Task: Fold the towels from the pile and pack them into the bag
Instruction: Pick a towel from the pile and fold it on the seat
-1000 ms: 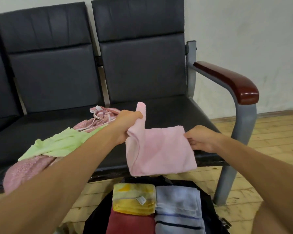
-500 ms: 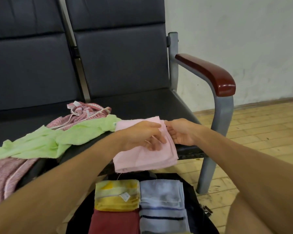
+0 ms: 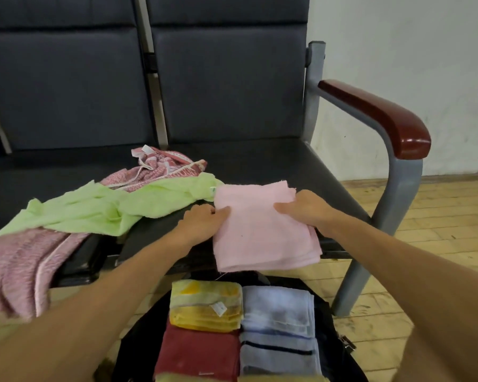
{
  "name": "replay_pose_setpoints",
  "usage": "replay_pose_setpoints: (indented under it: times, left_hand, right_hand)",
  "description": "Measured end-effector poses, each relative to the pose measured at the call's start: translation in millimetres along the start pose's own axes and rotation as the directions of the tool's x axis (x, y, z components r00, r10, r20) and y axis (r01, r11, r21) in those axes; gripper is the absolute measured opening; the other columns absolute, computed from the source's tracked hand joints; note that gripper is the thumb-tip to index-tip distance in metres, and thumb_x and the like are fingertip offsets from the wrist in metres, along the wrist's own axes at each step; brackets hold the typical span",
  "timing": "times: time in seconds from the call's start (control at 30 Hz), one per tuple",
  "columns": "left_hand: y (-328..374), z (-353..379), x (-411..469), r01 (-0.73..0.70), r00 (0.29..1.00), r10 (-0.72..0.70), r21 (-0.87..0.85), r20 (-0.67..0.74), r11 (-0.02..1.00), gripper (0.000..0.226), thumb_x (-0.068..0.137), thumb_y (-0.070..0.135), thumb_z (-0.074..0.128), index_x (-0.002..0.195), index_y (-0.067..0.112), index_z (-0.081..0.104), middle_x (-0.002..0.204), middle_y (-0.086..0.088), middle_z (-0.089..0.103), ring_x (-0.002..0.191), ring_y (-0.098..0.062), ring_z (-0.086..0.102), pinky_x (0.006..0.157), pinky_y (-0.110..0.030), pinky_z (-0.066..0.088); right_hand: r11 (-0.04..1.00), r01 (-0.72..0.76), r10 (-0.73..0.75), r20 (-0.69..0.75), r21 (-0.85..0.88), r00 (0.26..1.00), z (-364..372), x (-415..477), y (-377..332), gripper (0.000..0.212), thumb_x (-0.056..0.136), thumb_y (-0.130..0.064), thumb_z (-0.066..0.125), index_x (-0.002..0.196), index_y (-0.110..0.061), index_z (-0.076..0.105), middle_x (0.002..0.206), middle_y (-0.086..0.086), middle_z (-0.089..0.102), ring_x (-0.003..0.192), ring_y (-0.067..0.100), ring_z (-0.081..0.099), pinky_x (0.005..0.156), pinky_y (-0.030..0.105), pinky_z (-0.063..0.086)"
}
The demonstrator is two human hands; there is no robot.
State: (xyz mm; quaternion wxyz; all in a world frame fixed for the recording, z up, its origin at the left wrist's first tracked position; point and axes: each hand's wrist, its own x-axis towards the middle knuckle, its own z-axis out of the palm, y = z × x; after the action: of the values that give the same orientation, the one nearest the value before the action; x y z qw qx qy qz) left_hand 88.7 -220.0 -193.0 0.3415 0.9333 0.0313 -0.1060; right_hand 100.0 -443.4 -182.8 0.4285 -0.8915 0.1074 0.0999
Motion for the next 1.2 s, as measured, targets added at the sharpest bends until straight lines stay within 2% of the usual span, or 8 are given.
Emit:
replay_pose_setpoints:
  times: [0.17, 0.33, 0.47, 0.67, 0.83, 0.93, 1.03, 1.2]
  left_hand:
    - [6.2, 0.9, -3.7, 0.012, 0.999, -0.025, -0.315, -0.039, 0.949, 0.030, 0.098, 0.031, 0.048, 0.117, 0.008, 0.048, 0.110, -0.001, 0.056, 0.094, -0.016, 0.054, 0.073, -0.028, 0.045]
    - [10.9, -14.0, -19.6, 0.033, 0.999, -0.033, -0.675, 0.013, 0.737, 0.021, 0.101, 0.023, 0.045, 0.109, 0.008, 0.058, 0.109, -0.009, 0.066, 0.099, -0.025, 0.062, 0.094, -0.043, 0.049]
    - [9.9, -33.7, -37.4, -0.023, 1.000, 0.021, -0.750, -0.013, 0.661, 0.019, 0.095, 0.023, 0.060, 0.109, 0.010, 0.060, 0.102, -0.007, 0.071, 0.089, -0.022, 0.069, 0.071, -0.037, 0.057]
    - [-0.2, -50.3, -54.5, -0.172, 0.983, 0.047, -0.796, -0.179, 0.580, 0.047, 0.088, 0.019, 0.069, 0.120, 0.041, 0.042, 0.107, -0.004, 0.065, 0.092, -0.026, 0.068, 0.072, -0.044, 0.059]
    - [-4.6, -59.2, -66.2, -0.257, 0.965, 0.130, -0.720, -0.228, 0.645, 0.015, 0.090, 0.018, 0.064, 0.102, 0.025, 0.070, 0.110, 0.000, 0.067, 0.098, -0.022, 0.065, 0.075, -0.034, 0.056]
    - [-11.0, -68.4, -65.4, -0.249, 0.967, 0.214, -0.676, -0.137, 0.693, 0.041, 0.082, 0.007, 0.072, 0.117, 0.027, 0.065, 0.119, 0.002, 0.062, 0.106, -0.019, 0.062, 0.082, -0.033, 0.057]
    - [-19.2, -70.8, -65.5, -0.365, 0.930, 0.339, -0.246, -0.141, 0.898, 0.069, 0.078, 0.006, 0.077, 0.138, 0.024, 0.048, 0.132, 0.008, 0.052, 0.117, -0.015, 0.053, 0.090, -0.026, 0.050]
    - [-32.5, -55.7, -62.7, -0.376, 0.898, 0.419, 0.255, -0.138, 0.891, 0.054, 0.094, 0.029, 0.060, 0.142, 0.018, 0.037, 0.137, -0.002, 0.044, 0.122, -0.020, 0.045, 0.098, -0.026, 0.036]
  right_hand:
    - [0.984, 0.075, -0.088, 0.077, 0.162, 0.993, 0.1, -7.0, -9.9, 0.038, 0.098, -0.037, 0.053, 0.129, -0.015, 0.049, 0.121, 0.005, 0.062, 0.106, 0.024, 0.062, 0.095, 0.042, 0.050]
    - [0.850, 0.103, -0.224, 0.178, 0.516, 0.958, -9.6, -18.5, -12.1, 0.028, 0.097, -0.024, 0.057, 0.122, -0.012, 0.059, 0.118, 0.006, 0.069, 0.109, 0.027, 0.066, 0.096, 0.048, 0.052]
    - [0.807, 0.056, -0.206, 0.190, 0.587, 0.960, -11.6, -25.2, -13.6, 0.027, 0.097, -0.020, 0.057, 0.120, -0.008, 0.064, 0.115, 0.006, 0.071, 0.104, 0.024, 0.069, 0.092, 0.046, 0.055]
    - [0.799, 0.063, -0.221, 0.196, 0.598, 0.955, -1.0, -33.8, -24.9, 0.043, 0.096, -0.018, 0.060, 0.134, -0.026, 0.042, 0.121, 0.003, 0.060, 0.105, 0.025, 0.066, 0.079, 0.040, 0.060]
    - [0.836, 0.273, -0.383, 0.150, 0.477, 0.912, 1.9, -44.0, -30.9, 0.022, 0.099, -0.021, 0.053, 0.116, -0.024, 0.068, 0.121, -0.002, 0.061, 0.112, 0.018, 0.060, 0.085, 0.032, 0.057]
    - [0.850, 0.353, -0.451, 0.194, 0.392, 0.871, -2.3, -42.9, -30.3, 0.039, 0.086, -0.015, 0.071, 0.124, -0.022, 0.062, 0.122, -0.003, 0.060, 0.113, 0.017, 0.059, 0.083, 0.028, 0.058]
    - [0.887, 0.449, -0.461, 0.247, 0.107, 0.852, -5.5, -40.7, -30.0, 0.068, 0.070, -0.011, 0.085, 0.128, -0.025, 0.052, 0.123, -0.007, 0.054, 0.112, 0.015, 0.055, 0.085, 0.029, 0.057]
    - [0.766, 0.560, -0.546, 0.141, -0.317, 0.826, 2.9, -42.0, -34.7, 0.051, 0.075, -0.026, 0.081, 0.118, -0.027, 0.053, 0.108, -0.012, 0.057, 0.100, 0.010, 0.055, 0.073, 0.014, 0.044]
